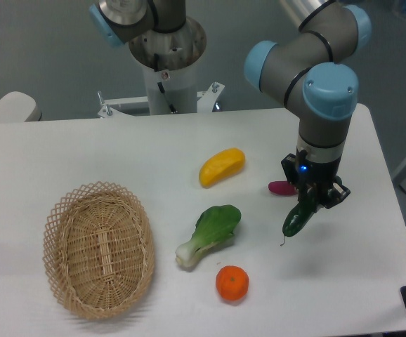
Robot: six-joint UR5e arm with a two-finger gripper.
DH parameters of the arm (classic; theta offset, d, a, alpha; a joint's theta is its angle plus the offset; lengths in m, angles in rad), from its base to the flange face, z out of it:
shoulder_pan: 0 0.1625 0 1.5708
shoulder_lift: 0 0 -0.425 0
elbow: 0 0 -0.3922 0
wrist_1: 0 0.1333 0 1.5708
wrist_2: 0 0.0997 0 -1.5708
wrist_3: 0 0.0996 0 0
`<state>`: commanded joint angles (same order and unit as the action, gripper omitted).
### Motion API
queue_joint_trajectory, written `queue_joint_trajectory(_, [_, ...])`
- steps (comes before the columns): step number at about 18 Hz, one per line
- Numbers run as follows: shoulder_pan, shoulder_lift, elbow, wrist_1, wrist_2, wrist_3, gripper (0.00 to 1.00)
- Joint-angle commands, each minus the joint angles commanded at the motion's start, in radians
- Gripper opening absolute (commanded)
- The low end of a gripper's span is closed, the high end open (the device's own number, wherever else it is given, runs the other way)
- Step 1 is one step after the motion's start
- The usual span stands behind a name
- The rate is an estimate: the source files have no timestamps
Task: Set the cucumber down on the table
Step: 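Lower the gripper holding the green cucumber toward the table surface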
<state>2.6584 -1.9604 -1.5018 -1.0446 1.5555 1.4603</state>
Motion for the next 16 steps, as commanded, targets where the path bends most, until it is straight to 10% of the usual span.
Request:
queue_joint_trajectory(10, [-0.015, -0.032, 0.031, 0.0, 0.002, -0.018, 0.27])
queue_joint_trajectory(16, [-0.02, -0.103, 0.029, 0.11, 0.005, -0.018, 0.27])
